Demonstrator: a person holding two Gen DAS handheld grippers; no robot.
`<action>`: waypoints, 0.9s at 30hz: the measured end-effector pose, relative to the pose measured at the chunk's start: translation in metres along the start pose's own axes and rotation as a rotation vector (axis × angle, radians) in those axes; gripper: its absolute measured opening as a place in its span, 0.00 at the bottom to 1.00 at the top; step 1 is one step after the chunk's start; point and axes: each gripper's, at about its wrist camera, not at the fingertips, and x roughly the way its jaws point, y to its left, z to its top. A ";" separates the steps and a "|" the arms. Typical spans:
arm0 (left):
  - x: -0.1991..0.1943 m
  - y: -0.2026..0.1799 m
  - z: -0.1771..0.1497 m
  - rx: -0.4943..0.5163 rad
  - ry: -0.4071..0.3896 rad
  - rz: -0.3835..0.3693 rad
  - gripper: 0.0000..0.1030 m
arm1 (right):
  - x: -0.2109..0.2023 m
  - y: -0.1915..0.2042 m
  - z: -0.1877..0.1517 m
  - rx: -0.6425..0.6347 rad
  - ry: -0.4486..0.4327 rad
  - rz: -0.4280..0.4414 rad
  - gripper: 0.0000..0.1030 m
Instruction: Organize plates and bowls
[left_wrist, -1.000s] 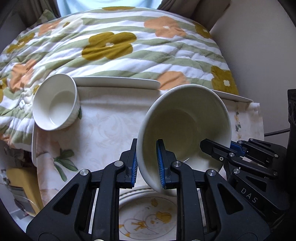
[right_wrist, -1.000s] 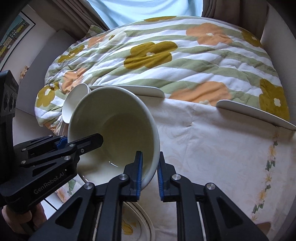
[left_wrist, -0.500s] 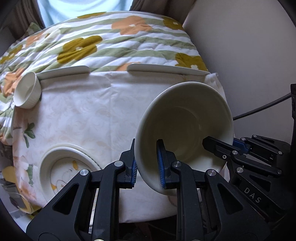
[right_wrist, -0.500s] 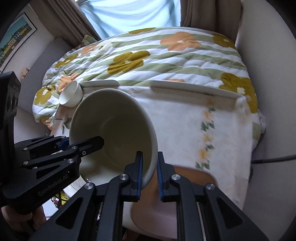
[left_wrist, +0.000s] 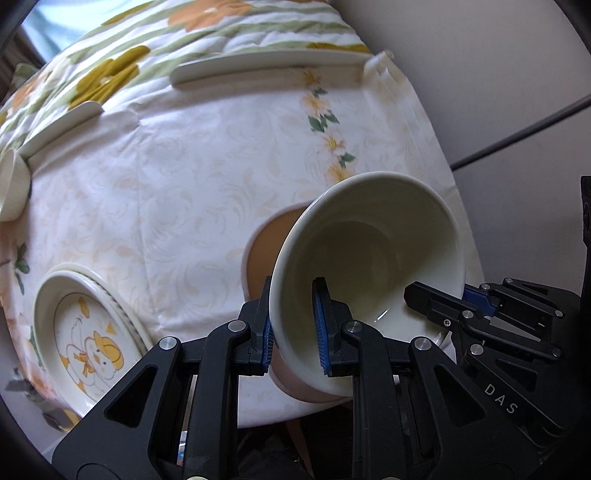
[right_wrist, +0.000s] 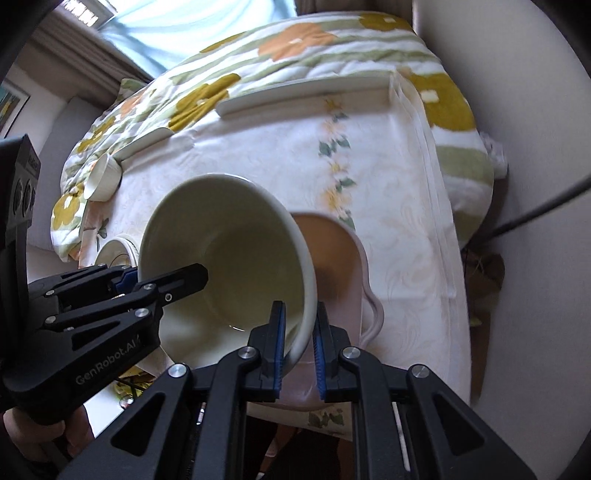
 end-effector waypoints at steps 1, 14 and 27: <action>0.004 -0.002 0.000 0.018 0.009 0.004 0.16 | 0.003 -0.003 -0.003 0.014 0.005 0.001 0.13; 0.039 -0.013 0.004 0.174 0.062 0.092 0.16 | 0.025 -0.018 -0.015 0.118 0.030 -0.011 0.13; 0.055 -0.021 0.000 0.246 0.059 0.170 0.16 | 0.033 -0.021 -0.019 0.147 0.037 -0.030 0.13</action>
